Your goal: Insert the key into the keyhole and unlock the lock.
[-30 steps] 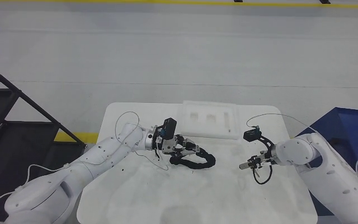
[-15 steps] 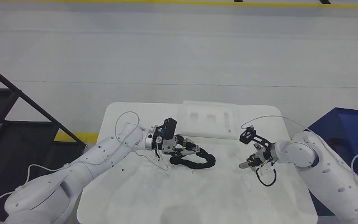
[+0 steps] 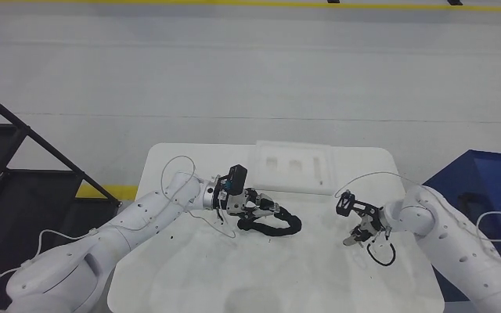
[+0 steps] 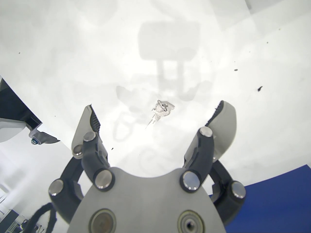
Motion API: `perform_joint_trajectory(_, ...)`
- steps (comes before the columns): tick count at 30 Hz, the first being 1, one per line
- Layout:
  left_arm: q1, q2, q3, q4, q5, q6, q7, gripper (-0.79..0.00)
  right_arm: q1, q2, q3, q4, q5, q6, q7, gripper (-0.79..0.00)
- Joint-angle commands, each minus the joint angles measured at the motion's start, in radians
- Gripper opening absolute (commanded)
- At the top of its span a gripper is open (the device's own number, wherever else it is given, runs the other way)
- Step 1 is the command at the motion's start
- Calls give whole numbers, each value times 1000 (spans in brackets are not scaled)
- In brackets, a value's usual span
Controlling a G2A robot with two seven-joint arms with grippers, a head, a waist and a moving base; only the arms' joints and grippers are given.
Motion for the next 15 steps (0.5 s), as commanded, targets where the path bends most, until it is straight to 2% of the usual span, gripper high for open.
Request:
perform_joint_trajectory(1, 0, 0, 0, 0, 0, 0, 0, -785, 10, -4, -16, 16, -18, 6, 3, -391)
perform_joint_trajectory(9, 0, 0, 0, 0, 0, 0, 0, -785, 46, -18, -50, 97, -54, -1, -37, -499)
perform_joint_trajectory(11, 0, 0, 0, 0, 0, 0, 0, -785, 54, -22, -58, 108, -61, -5, -44, -566)
perform_joint_trajectory(15, 0, 0, 0, 0, 0, 0, 0, -785, 66, -28, -75, 122, -65, -17, -47, -646)
